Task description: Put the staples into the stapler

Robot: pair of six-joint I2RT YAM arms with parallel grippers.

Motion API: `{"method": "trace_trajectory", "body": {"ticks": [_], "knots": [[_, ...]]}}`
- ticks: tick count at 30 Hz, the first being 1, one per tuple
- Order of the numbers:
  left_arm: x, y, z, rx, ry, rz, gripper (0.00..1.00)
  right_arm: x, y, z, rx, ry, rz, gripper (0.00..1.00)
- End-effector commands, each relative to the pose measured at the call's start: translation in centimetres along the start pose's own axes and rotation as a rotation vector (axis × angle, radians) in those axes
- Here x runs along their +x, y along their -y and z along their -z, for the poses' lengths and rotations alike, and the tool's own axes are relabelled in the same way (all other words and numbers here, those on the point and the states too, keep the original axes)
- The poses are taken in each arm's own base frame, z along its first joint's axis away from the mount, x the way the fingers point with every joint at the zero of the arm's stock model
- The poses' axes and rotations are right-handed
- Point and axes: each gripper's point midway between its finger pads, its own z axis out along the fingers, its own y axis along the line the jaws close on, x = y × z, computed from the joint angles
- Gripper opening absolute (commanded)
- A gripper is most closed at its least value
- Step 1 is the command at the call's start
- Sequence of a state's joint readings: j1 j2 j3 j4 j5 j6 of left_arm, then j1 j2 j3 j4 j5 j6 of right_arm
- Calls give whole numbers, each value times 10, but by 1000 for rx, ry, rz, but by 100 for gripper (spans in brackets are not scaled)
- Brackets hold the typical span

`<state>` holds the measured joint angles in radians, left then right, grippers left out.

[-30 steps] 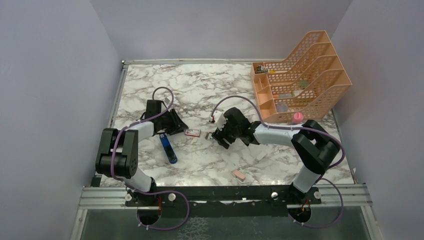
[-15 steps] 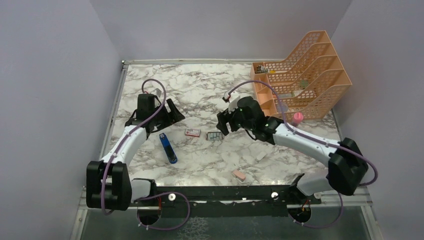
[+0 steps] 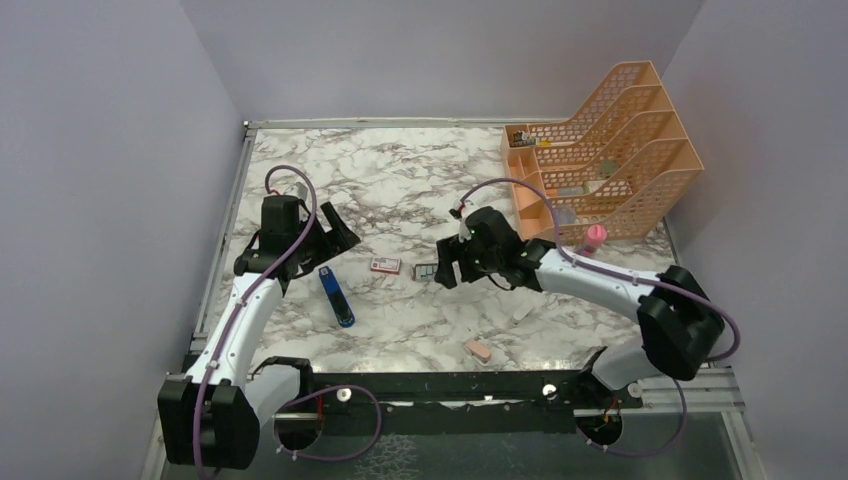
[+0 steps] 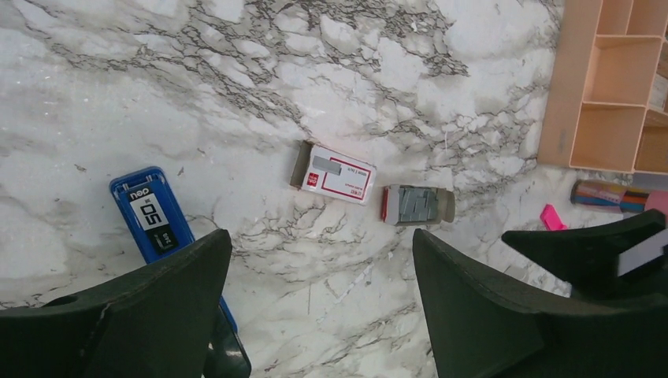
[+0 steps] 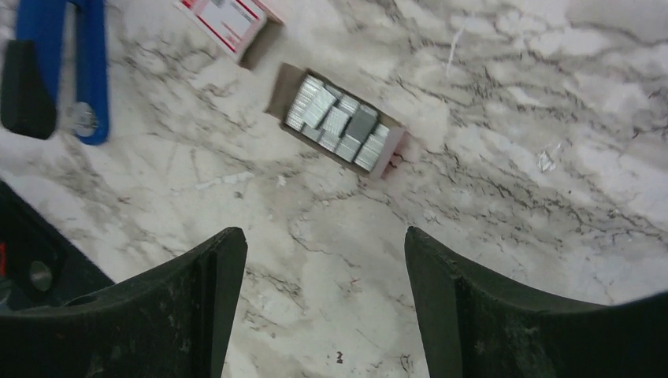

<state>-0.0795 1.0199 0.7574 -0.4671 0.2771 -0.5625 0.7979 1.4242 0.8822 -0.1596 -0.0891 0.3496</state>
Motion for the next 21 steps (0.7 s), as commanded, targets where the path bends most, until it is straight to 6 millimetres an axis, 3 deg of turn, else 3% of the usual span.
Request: {"method": "trace_trajectory", "body": {"ticks": [1,6,14,21], "knots": [[-11,-9,4,-81,53,61,86,28,14,-21,112,-123,-29,80],[-14,-21,6,-142,72,46,86,30,32,-40,236,-165,-1,81],[-5,-43,20,-248,102,79,87,45,26,-59,285,-213,27,78],[5,-67,32,-376,117,138,90,63,31,-63,326,-249,41,72]]}}
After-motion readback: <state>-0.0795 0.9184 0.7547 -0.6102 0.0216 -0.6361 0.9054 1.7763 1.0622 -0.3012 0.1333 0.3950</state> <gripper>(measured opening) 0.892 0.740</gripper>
